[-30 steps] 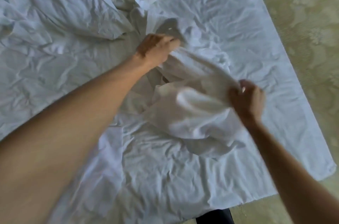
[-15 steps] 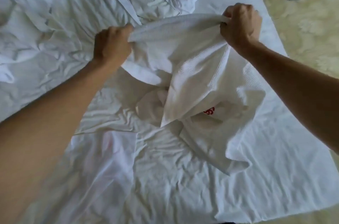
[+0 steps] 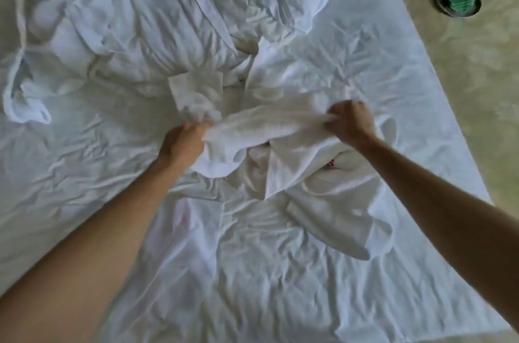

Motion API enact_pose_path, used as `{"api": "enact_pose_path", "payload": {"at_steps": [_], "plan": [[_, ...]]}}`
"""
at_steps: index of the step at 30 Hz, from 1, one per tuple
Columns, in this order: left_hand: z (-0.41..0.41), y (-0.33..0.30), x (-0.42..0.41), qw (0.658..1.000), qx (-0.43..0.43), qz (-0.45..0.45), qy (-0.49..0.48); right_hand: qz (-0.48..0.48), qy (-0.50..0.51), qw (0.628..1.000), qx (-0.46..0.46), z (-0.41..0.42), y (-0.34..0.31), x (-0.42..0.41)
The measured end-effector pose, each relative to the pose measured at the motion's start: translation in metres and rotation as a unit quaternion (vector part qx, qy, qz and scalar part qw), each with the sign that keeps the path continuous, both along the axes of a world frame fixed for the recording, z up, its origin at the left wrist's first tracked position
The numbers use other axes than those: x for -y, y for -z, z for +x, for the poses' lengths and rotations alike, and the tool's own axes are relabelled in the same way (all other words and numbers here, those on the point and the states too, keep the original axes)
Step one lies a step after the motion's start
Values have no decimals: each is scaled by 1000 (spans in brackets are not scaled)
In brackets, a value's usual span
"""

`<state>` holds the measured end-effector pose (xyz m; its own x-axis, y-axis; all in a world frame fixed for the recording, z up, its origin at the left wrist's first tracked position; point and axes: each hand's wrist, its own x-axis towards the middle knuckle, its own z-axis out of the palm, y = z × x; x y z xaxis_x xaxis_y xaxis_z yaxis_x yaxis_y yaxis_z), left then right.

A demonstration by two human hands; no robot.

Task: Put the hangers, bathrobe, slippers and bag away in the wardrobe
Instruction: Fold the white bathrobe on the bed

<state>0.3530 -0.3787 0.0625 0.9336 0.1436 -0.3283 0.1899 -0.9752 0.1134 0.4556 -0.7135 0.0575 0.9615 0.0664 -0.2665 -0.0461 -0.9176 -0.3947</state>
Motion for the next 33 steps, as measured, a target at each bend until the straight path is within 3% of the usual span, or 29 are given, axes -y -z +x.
{"api": "enact_pose_path", "payload": {"at_steps": [3,8,12,17,25,28,30,33], "plan": [[-81,58,15,995,-85,-52,14,-25,-24,997,-70,-67,63,16],[-141,92,39,993,-60,-97,-17,7,-38,999,-23,-90,67,23],[-128,81,24,988,37,-123,-82,57,-20,997,-51,-70,27,26],[-65,51,-25,955,163,-109,-223,125,-20,991,31,-12,2,-48],[-47,44,-93,942,122,-18,-314,87,-47,995,21,37,24,-137],[-62,40,-66,931,230,-64,-275,90,-54,994,9,27,21,-133],[-81,44,-24,939,277,-101,-177,98,-83,992,-18,0,20,-114],[-109,71,57,963,218,-148,-54,72,-115,990,-39,-53,40,-76]]}}
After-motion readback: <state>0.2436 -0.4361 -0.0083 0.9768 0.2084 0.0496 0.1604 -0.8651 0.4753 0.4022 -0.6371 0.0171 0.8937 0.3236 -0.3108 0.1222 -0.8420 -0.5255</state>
